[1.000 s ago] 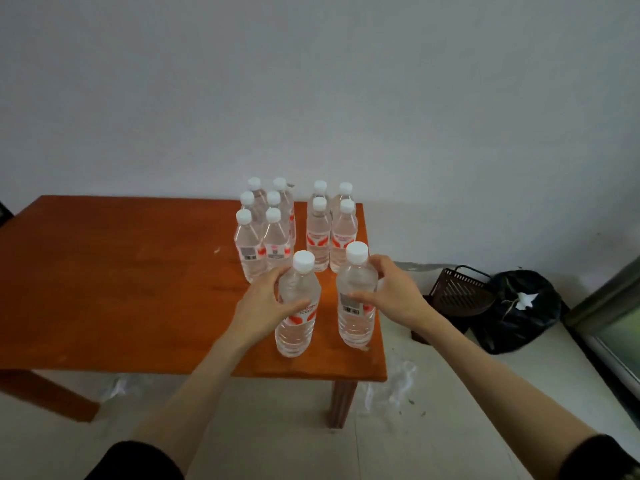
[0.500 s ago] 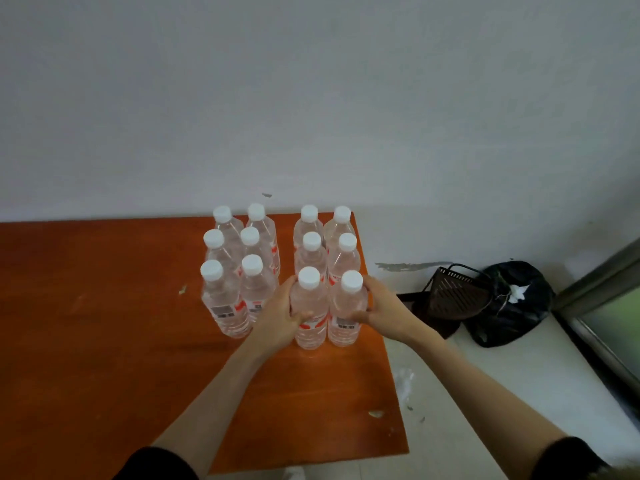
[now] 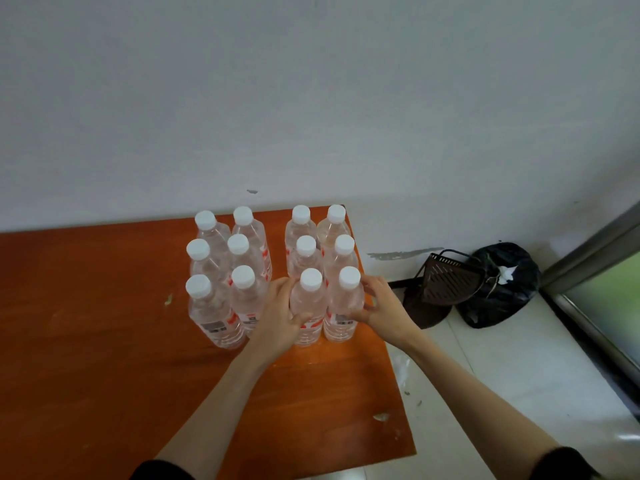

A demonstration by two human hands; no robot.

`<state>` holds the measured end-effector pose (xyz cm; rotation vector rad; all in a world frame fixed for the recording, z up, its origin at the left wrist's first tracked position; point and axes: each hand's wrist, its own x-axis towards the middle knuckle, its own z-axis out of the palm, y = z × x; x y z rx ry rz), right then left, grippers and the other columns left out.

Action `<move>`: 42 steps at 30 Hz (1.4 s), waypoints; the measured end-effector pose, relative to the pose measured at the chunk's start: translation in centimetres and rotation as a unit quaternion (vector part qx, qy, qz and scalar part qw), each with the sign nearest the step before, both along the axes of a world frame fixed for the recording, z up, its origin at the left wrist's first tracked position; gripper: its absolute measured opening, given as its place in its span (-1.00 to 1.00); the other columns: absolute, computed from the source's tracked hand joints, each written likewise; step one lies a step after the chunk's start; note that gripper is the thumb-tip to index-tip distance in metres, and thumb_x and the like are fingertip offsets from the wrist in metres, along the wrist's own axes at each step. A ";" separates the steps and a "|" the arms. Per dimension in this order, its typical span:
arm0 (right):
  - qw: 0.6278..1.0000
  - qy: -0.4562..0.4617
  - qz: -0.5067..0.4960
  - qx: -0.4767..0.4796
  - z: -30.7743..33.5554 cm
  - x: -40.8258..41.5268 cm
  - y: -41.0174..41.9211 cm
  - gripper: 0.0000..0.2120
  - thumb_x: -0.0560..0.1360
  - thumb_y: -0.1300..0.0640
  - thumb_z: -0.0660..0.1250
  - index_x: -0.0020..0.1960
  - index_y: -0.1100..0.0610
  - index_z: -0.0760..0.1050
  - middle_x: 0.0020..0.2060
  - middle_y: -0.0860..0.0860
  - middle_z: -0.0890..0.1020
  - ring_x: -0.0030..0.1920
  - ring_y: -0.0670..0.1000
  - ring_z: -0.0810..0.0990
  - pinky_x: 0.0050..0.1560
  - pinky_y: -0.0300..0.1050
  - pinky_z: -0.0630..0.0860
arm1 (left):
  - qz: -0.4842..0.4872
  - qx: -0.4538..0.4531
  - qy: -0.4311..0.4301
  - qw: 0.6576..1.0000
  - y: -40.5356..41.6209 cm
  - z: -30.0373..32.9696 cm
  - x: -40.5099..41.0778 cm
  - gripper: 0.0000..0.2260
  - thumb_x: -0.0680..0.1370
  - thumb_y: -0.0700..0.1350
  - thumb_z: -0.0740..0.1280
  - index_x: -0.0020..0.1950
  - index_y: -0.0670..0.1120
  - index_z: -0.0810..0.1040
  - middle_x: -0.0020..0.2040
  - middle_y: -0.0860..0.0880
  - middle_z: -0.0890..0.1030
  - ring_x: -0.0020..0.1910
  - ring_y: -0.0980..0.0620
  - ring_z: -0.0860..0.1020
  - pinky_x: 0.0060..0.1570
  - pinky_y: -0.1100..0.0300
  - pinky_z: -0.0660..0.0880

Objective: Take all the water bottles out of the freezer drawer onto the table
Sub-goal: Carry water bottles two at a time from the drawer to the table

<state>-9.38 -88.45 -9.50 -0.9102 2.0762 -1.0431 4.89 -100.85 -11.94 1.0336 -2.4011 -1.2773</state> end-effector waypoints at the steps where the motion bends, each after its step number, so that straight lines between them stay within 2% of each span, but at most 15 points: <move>1: 1.000 -0.008 -0.009 -0.008 -0.1 0.2 0.1 -0.39 0.38 0.14 0.46 0.35 0.01 0.28 0.30 -0.01 0.36 0.25 -0.08 0.38 0.22 -0.15 0.38 | -0.002 -0.004 -0.004 1.000 0.2 0.1 0.0 -0.39 0.48 -0.10 0.37 0.46 -0.01 0.17 0.42 0.01 0.23 0.41 0.04 0.24 0.39 0.03 0.21; 4: 1.000 -0.004 -0.008 -0.018 0.1 0.8 0.6 -0.38 0.39 0.14 0.46 0.37 0.03 0.27 0.32 -0.01 0.40 0.29 -0.04 0.41 0.18 -0.19 0.37 | 0.013 -0.019 -0.015 1.000 0.9 0.7 0.1 -0.41 0.50 -0.07 0.36 0.47 0.01 0.17 0.47 0.01 0.24 0.44 0.00 0.23 0.39 -0.03 0.21; 7: 0.998 0.055 0.019 -0.004 0.7 1.3 1.5 -0.38 0.42 0.11 0.43 0.40 0.04 0.24 0.36 0.02 0.38 0.35 0.02 0.37 0.29 -0.09 0.33 | -0.003 -0.016 -0.011 1.000 1.7 1.8 0.8 -0.49 0.52 0.01 0.31 0.43 0.05 0.23 0.43 0.01 0.33 0.41 0.00 0.30 0.37 -0.12 0.28; 10: 0.991 0.116 0.041 0.044 1.4 1.7 3.5 -0.33 0.47 0.05 0.37 0.47 0.05 0.12 0.47 0.04 0.20 0.43 0.06 0.26 0.38 0.00 0.25 | -0.021 -0.016 -0.010 1.000 3.0 3.1 1.7 -0.53 0.55 0.05 0.24 0.42 0.05 0.21 0.43 0.03 0.32 0.41 -0.02 0.32 0.36 -0.03 0.29; 12: 0.985 0.154 0.051 0.059 2.1 1.9 5.1 -0.28 0.48 -0.06 0.33 0.50 0.01 0.04 0.51 0.01 0.08 0.48 0.07 0.17 0.42 0.06 0.20 | 0.026 -0.012 -0.044 0.999 3.7 3.7 2.4 -0.39 0.52 0.14 0.23 0.49 0.04 0.05 0.51 0.00 0.18 0.46 -0.07 0.23 0.37 -0.11 0.25; 14: 0.971 0.218 0.059 0.077 3.2 2.1 6.9 -0.25 0.48 -0.15 0.28 0.51 -0.02 -0.04 0.52 -0.01 0.00 0.51 0.07 0.05 0.47 0.12 0.10 | 0.050 -0.057 -0.044 0.996 4.7 4.4 3.1 -0.26 0.44 0.30 0.20 0.50 0.15 -0.07 0.54 0.01 0.07 0.48 -0.07 0.16 0.36 -0.20 0.25; 17: 0.931 0.342 0.061 0.111 5.3 2.2 9.9 -0.22 0.47 -0.27 0.19 0.52 -0.05 -0.12 0.53 0.00 -0.10 0.52 0.08 -0.10 0.48 0.21 -0.07 | -0.005 -0.164 -0.017 0.986 6.7 6.5 3.3 -0.29 0.45 0.33 0.16 0.48 0.19 -0.10 0.55 0.06 -0.02 0.51 -0.01 0.05 0.39 -0.22 0.17; 20: 0.892 0.433 0.022 0.126 8.0 2.4 13.2 -0.21 0.46 -0.33 0.13 0.52 -0.06 -0.16 0.53 0.01 -0.17 0.52 0.09 -0.21 0.47 0.26 -0.14 | -0.074 -0.305 -0.038 0.949 9.5 9.8 2.6 -0.30 0.50 0.31 0.09 0.49 0.19 -0.24 0.48 0.13 -0.29 0.47 0.07 -0.25 0.42 -0.11 -0.13; 24: 0.843 0.514 -0.065 0.142 11.7 3.3 19.0 -0.20 0.45 -0.35 0.10 0.52 -0.08 -0.18 0.52 0.02 -0.22 0.51 0.12 -0.26 0.43 0.28 -0.20 | -0.161 -0.417 -0.021 0.894 13.1 13.6 0.8 -0.35 0.48 0.37 -0.03 0.41 0.25 -0.35 0.45 0.11 -0.38 0.46 0.00 -0.37 0.38 -0.07 -0.32; 26: 0.824 0.533 -0.109 0.157 13.2 4.5 22.4 -0.18 0.43 -0.36 0.11 0.52 -0.08 -0.18 0.52 0.03 -0.21 0.51 0.13 -0.26 0.41 0.29 -0.22 | -0.210 -0.449 0.014 0.869 15.5 14.9 0.1 -0.35 0.41 0.44 -0.16 0.38 0.28 -0.37 0.44 0.13 -0.39 0.45 -0.02 -0.37 0.37 -0.09 -0.34; 28: 0.807 0.542 -0.159 0.173 14.3 6.1 26.0 -0.17 0.42 -0.36 0.15 0.52 -0.09 -0.16 0.52 0.03 -0.19 0.51 0.13 -0.24 0.42 0.32 -0.22 | -0.253 -0.464 0.044 0.848 18.1 15.4 -0.6 -0.35 0.37 0.42 -0.22 0.40 0.27 -0.34 0.45 0.13 -0.37 0.46 -0.03 -0.35 0.39 -0.13 -0.31; 35: 0.754 0.513 -0.314 0.265 16.2 15.2 40.3 -0.16 0.40 -0.40 0.13 0.51 -0.12 -0.17 0.52 0.02 -0.19 0.51 0.12 -0.24 0.43 0.33 -0.19 | -0.373 -0.458 0.139 0.795 30.4 17.1 0.5 -0.33 0.39 0.41 -0.19 0.42 0.22 -0.31 0.47 0.09 -0.29 0.47 -0.04 -0.32 0.39 -0.19 -0.28; 39: 0.716 0.489 -0.390 0.309 16.7 20.7 48.5 -0.16 0.39 -0.41 0.10 0.51 -0.12 -0.18 0.52 0.03 -0.18 0.51 0.13 -0.22 0.41 0.32 -0.17 | -0.448 -0.433 0.189 0.759 39.4 17.8 2.5 -0.33 0.41 0.40 -0.17 0.44 0.19 -0.25 0.54 0.04 -0.15 0.51 -0.10 -0.22 0.39 -0.22 -0.23; 42: 0.695 0.464 -0.441 0.329 16.6 24.5 54.7 -0.16 0.41 -0.39 0.12 0.51 -0.12 -0.20 0.52 0.03 -0.20 0.51 0.12 -0.25 0.40 0.31 -0.22 | -0.488 -0.419 0.207 0.737 46.0 17.8 4.0 -0.33 0.39 0.40 -0.19 0.43 0.22 -0.29 0.53 0.06 -0.21 0.49 -0.05 -0.29 0.41 -0.21 -0.23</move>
